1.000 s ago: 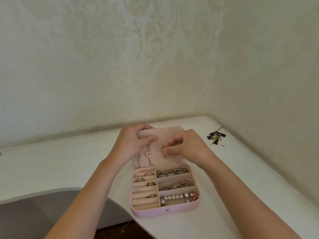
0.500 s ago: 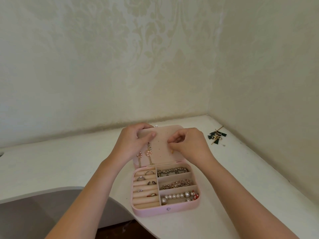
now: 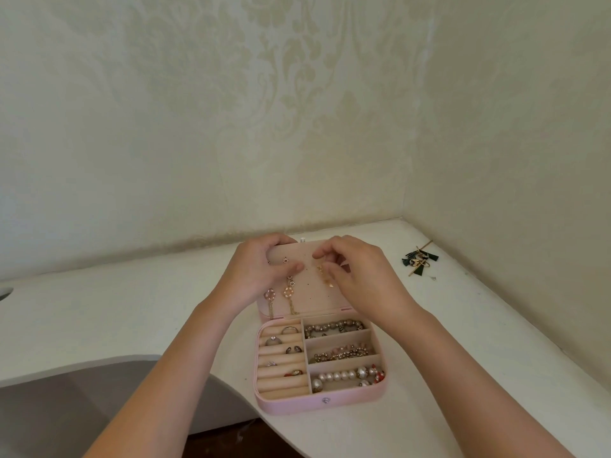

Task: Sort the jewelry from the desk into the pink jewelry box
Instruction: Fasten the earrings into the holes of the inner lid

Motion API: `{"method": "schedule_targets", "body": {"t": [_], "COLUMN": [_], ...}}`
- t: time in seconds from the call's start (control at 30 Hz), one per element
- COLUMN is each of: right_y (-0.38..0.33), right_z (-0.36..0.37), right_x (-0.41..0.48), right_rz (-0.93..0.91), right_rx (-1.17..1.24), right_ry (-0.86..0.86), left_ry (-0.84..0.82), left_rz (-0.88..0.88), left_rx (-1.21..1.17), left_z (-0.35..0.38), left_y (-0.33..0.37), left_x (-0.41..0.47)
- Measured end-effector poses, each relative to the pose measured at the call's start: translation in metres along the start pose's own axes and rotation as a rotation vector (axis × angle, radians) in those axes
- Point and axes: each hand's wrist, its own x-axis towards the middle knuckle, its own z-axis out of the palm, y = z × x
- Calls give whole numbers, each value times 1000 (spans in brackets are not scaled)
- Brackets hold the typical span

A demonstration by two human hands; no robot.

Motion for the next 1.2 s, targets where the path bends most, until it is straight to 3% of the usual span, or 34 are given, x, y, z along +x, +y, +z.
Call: {"method": "schedule_targets", "body": {"t": [0.57,1.2], "right_y": [-8,-16], "right_z": [9,27], "right_x": [-3,-4], "right_rz": [196,278], "right_rx": [266,217], "right_ry": [140,262], "left_ry": [-159,-173], "left_rz": [35,65], "left_rx": [131,55], "left_z": [-12,-17], "left_y": [9,2], "left_x": [-5,-6]}}
